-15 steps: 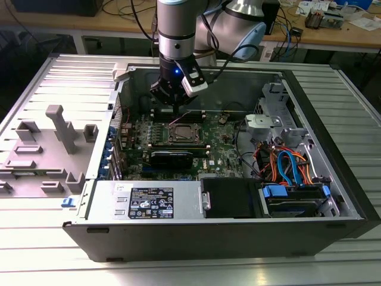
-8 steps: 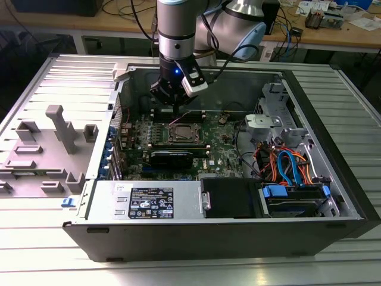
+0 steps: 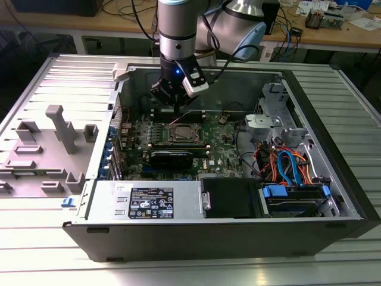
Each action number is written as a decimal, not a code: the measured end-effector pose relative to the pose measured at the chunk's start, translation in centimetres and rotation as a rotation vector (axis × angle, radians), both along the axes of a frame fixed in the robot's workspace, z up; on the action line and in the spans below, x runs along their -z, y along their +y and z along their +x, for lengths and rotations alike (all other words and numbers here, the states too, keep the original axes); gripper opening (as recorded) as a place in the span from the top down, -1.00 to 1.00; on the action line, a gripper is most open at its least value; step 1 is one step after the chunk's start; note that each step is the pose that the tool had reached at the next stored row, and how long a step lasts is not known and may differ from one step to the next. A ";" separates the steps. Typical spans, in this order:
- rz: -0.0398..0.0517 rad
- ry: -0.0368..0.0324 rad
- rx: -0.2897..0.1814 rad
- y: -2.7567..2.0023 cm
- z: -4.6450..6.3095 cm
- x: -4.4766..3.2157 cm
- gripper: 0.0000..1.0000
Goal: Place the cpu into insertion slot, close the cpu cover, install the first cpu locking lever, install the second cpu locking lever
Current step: 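Install the first cpu locking lever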
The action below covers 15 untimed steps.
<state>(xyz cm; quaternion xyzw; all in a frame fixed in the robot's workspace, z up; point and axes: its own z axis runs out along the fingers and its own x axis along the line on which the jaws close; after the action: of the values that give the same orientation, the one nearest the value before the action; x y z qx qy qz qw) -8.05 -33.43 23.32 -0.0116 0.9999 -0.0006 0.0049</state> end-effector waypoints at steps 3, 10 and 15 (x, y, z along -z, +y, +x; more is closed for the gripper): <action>-0.0001 0.0001 0.000 0.04 0.2 0.11 0.79; -0.0083 0.0001 0.000 0.06 0.5 0.40 0.79; -0.0177 0.0001 0.000 0.18 0.6 0.45 0.79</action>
<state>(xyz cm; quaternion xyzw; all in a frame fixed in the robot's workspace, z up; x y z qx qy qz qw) -7.42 -33.25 22.87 -0.0116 0.9999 -0.0094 0.0047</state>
